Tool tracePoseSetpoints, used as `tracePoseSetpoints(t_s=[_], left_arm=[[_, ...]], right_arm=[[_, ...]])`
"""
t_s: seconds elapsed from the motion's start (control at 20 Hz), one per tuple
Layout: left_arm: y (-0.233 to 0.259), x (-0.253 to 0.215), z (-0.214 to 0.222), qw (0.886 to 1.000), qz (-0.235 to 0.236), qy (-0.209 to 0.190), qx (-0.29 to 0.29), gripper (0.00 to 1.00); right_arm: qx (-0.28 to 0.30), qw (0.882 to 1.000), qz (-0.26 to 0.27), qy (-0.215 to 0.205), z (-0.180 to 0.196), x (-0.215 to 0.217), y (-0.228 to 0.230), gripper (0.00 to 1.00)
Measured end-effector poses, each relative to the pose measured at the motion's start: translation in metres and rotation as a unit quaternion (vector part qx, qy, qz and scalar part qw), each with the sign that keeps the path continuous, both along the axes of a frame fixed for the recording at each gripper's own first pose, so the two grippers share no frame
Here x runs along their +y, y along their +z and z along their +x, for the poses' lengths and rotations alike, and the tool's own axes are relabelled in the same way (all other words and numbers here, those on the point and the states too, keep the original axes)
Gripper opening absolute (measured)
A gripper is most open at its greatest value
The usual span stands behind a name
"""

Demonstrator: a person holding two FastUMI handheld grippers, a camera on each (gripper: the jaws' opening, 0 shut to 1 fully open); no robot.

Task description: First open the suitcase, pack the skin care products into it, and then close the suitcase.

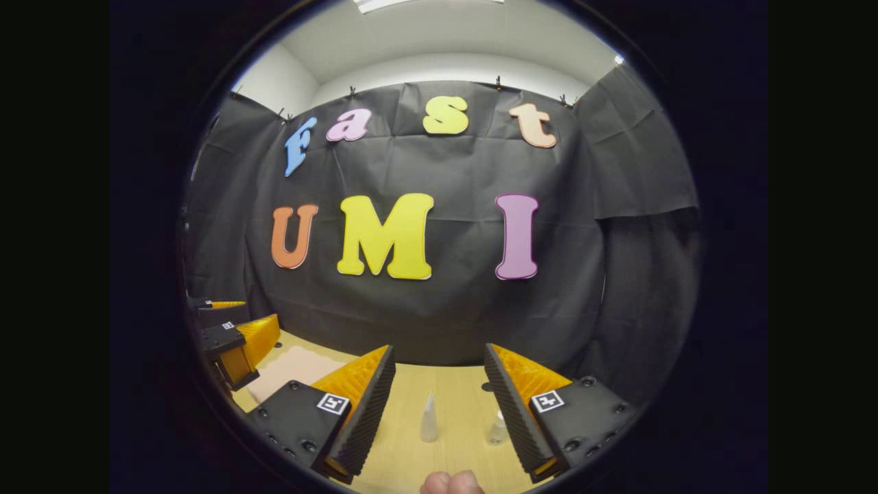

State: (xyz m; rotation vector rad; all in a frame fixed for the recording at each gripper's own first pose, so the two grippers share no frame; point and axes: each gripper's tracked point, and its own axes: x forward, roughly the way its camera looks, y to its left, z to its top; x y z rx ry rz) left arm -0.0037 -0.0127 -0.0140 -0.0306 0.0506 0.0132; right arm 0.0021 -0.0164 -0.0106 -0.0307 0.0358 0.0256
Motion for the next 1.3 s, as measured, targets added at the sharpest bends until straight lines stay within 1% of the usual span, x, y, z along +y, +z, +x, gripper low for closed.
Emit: tracePoseSetpoints(t_s=[0.15,0.3,0.4,0.45,0.55,0.65,0.75,0.8,0.85,0.95,1.0,1.1,1.2,1.3], left_arm=[[-0.007,-0.009,0.001,1.000,-0.003,-0.007,0.010,0.97],[-0.012,-0.015,0.001,1.000,0.007,-0.014,0.017,0.97],[-0.019,-0.023,0.002,0.999,0.017,-0.024,0.024,0.97],[-0.025,-0.030,0.003,0.999,0.019,-0.036,0.030,0.97],[-0.033,-0.036,0.004,0.998,0.027,-0.042,0.037,0.97],[-0.043,-0.044,0.006,0.997,0.049,-0.051,0.045,0.97],[-0.062,-0.054,0.010,0.991,0.098,-0.063,0.068,0.97],[-0.073,-0.056,0.013,0.985,0.132,-0.069,0.082,0.98],[-0.084,-0.058,0.015,0.979,0.161,-0.077,0.094,1.00],[-0.113,-0.064,0.021,0.963,0.219,-0.100,0.122,0.99],[-0.130,-0.065,0.022,0.953,0.246,-0.107,0.137,0.99],[-0.160,-0.065,0.026,0.933,0.293,-0.119,0.171,0.98],[-0.193,-0.063,0.031,0.911,0.331,-0.131,0.209,0.98],[-0.213,-0.056,0.036,0.888,0.370,-0.131,0.238,0.93]], right_arm=[[0.015,1.000,0.001,0.000,0.003,-0.006,-0.009,0.78],[0.017,1.000,0.001,-0.001,0.004,-0.012,-0.011,0.77],[0.022,1.000,0.000,-0.001,0.005,-0.015,-0.016,0.78],[0.028,1.000,0.000,-0.002,0.005,-0.017,-0.019,0.78],[0.039,0.999,-0.001,-0.005,0.006,-0.024,-0.027,0.78],[0.049,0.999,-0.006,-0.014,0.005,-0.036,-0.032,0.77],[0.057,0.998,-0.011,-0.028,0.003,-0.053,-0.040,0.77],[0.062,0.997,-0.015,-0.037,0.001,-0.063,-0.045,0.76],[0.068,0.996,-0.021,-0.046,-0.001,-0.075,-0.050,0.78],[0.080,0.994,-0.035,-0.066,-0.005,-0.098,-0.059,0.76],[0.084,0.993,-0.038,-0.075,-0.009,-0.110,-0.064,0.78],[0.094,0.991,-0.037,-0.092,-0.014,-0.131,-0.073,0.77],[0.103,0.988,-0.035,-0.107,-0.019,-0.150,-0.080,0.78],[0.106,0.986,-0.033,-0.122,-0.022,-0.167,-0.083,0.78]])
